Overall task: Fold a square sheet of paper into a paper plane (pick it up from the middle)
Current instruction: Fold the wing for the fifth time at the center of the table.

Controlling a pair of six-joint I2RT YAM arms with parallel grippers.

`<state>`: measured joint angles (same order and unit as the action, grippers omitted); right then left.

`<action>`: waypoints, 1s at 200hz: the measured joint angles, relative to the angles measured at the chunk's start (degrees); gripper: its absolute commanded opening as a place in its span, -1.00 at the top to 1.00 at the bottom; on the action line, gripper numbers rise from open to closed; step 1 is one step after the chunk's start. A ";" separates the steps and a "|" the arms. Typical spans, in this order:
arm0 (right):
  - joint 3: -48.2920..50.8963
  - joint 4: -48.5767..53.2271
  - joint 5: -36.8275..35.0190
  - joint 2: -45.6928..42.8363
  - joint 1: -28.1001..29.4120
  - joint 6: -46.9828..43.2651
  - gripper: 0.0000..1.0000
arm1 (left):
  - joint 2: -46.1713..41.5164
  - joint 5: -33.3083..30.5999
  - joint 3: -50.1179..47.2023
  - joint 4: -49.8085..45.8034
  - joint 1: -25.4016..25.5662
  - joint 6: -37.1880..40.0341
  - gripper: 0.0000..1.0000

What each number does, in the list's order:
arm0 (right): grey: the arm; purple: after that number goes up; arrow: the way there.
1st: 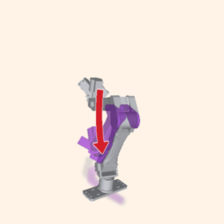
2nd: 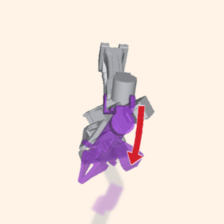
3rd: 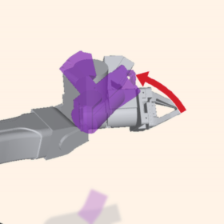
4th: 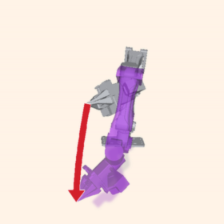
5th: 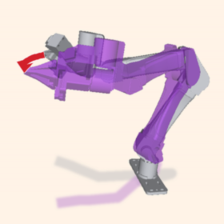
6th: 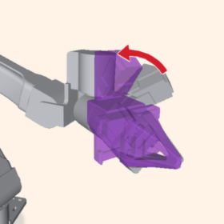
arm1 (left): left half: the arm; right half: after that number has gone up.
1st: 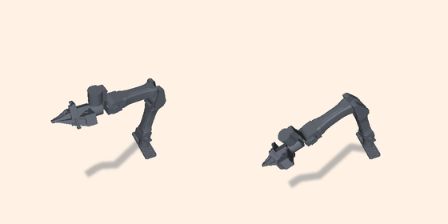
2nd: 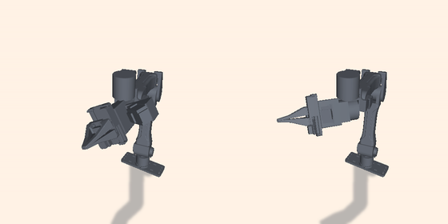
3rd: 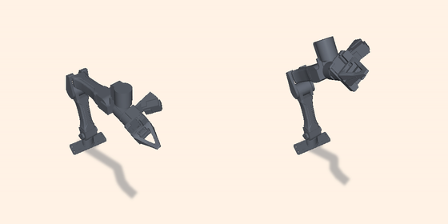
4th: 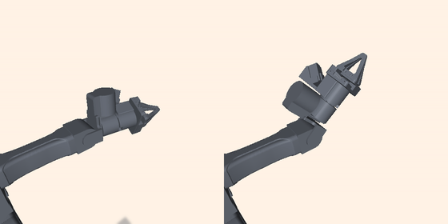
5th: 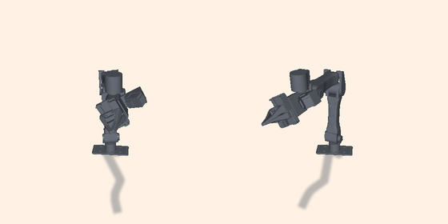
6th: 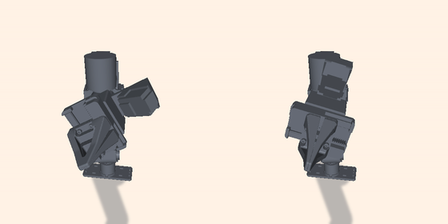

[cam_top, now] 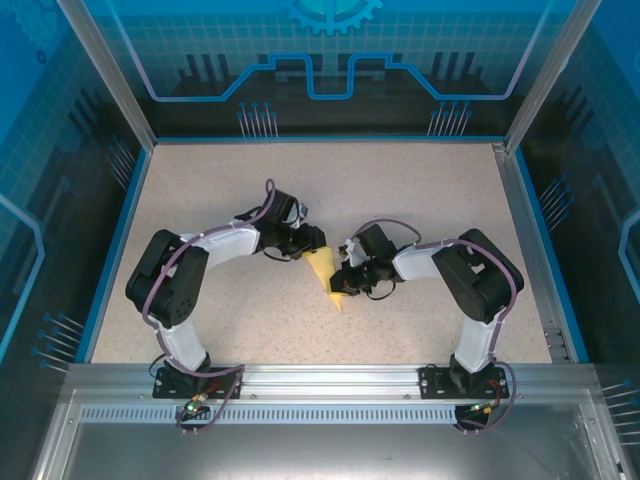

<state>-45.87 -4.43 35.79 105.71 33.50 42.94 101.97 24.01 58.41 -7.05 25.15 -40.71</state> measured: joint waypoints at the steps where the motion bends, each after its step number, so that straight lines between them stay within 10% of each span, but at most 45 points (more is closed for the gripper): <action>1: 0.00 -0.02 0.02 0.02 0.00 0.00 0.97 | 0.02 0.07 -0.17 0.09 0.04 -0.13 0.20; 200: 2.05 -3.82 0.50 -0.22 0.00 0.33 1.00 | 7.56 1.97 -0.44 6.78 -6.40 -2.16 0.27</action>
<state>-43.81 -8.25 36.29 105.49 33.50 43.27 109.54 25.98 57.98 -0.27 18.74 -42.87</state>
